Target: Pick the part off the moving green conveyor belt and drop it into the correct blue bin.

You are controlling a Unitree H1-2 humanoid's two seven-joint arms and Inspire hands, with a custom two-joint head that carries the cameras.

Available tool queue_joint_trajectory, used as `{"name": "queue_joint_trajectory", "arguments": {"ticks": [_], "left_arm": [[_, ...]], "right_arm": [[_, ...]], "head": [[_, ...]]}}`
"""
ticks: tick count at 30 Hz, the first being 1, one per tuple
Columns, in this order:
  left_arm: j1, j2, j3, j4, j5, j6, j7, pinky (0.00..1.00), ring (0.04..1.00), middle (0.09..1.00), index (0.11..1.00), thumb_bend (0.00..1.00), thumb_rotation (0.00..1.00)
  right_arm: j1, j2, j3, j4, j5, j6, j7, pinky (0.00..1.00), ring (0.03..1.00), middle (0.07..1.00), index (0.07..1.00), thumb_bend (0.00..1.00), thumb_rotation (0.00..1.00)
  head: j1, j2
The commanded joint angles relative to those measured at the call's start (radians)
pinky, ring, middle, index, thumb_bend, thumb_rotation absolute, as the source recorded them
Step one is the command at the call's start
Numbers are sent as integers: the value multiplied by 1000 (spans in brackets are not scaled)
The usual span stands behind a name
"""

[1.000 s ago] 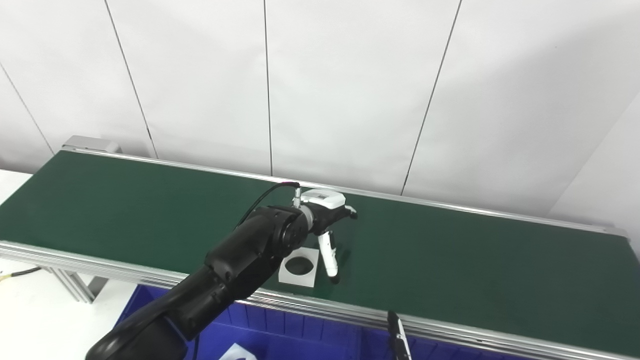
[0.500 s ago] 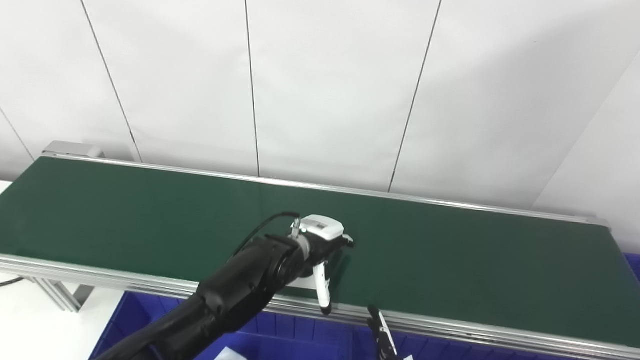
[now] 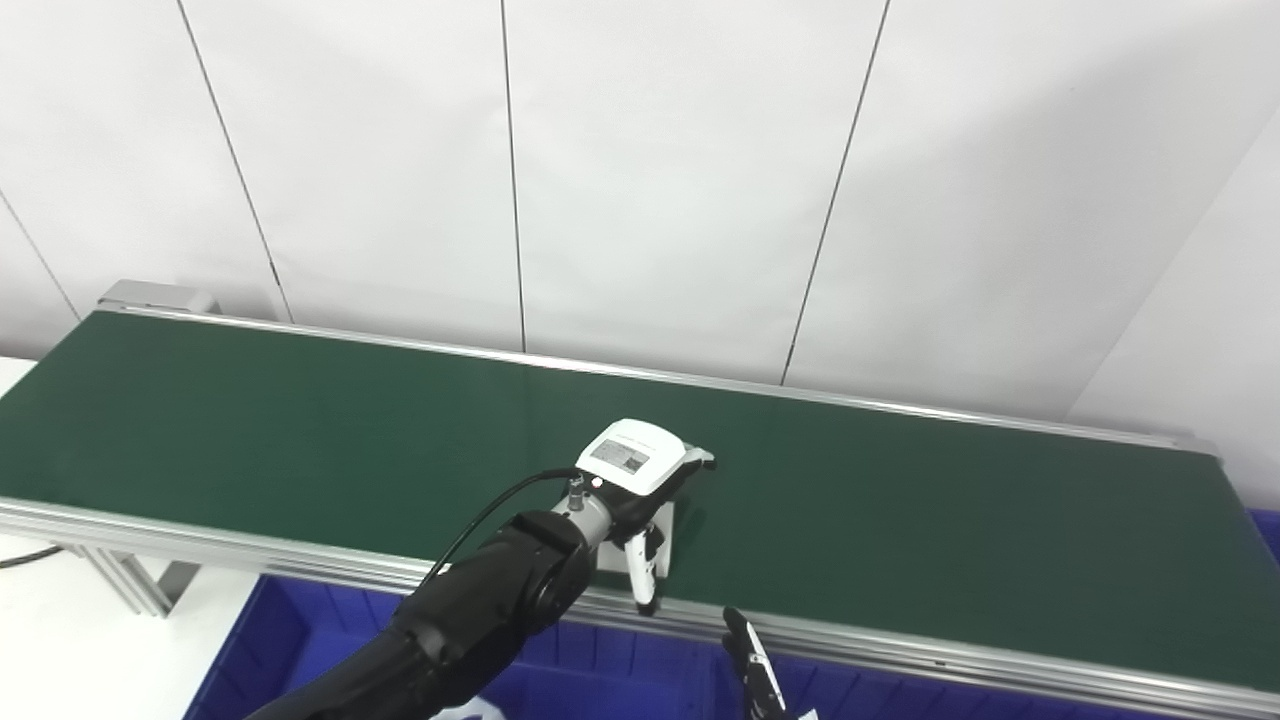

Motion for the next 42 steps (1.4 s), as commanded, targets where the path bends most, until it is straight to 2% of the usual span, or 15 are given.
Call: {"name": "queue_joint_trajectory", "arguments": {"ticks": [1,5,8,11,12,13,14,16,25,35,39,42], "left_arm": [[-46,12,4,34,43,23,49,837,859,862,847,943,86],[-64,1,10,66,30,21,67,801,816,827,819,962,57],[-75,-6,13,98,13,6,70,703,668,707,703,930,4],[-86,-6,-1,115,20,3,47,643,608,657,647,915,0],[-91,-6,-8,120,27,6,36,456,472,524,575,682,0],[-97,-10,-9,133,24,11,19,392,426,478,551,603,0],[-100,-14,-7,142,16,19,2,282,344,436,520,549,0],[-103,-20,4,147,-3,30,-30,227,305,417,506,530,0],[-125,-15,-4,116,5,91,-141,210,293,410,514,520,0],[-133,-1,3,21,12,148,-240,222,310,416,512,520,0],[-133,3,22,-47,-4,171,-287,215,303,425,506,524,0],[-145,11,39,-127,-15,199,-359,275,387,468,496,526,0]], "right_arm": [[-6,14,2,-29,-9,-35,-11,978,960,973,958,885,943],[-2,16,4,-31,-16,-35,-14,967,956,971,958,887,946],[-3,13,10,-34,-23,-35,-23,964,955,972,959,872,948],[-2,12,13,-36,-24,-35,-26,967,956,972,959,871,948],[-2,12,14,-36,-23,-35,-27,969,957,973,960,874,945],[-2,13,15,-37,-24,-35,-28,970,958,973,960,876,945],[-2,13,15,-38,-26,-35,-30,972,958,973,960,880,949],[-1,14,15,-40,-26,-35,-29,975,960,973,960,882,950],[3,16,14,-48,-26,-35,-29,966,958,972,959,890,953],[8,11,15,-55,-23,-35,-19,975,966,977,963,886,957],[9,7,12,-55,-19,-35,-15,977,964,977,963,886,960],[9,5,8,-60,-9,-35,-3,985,965,978,964,888,958]], "head": [[-1,0],[-7,5],[-7,5],[-7,7],[-7,7],[-9,9],[-9,9],[-10,9],[-13,12],[-5,16],[12,21],[28,36]]}}
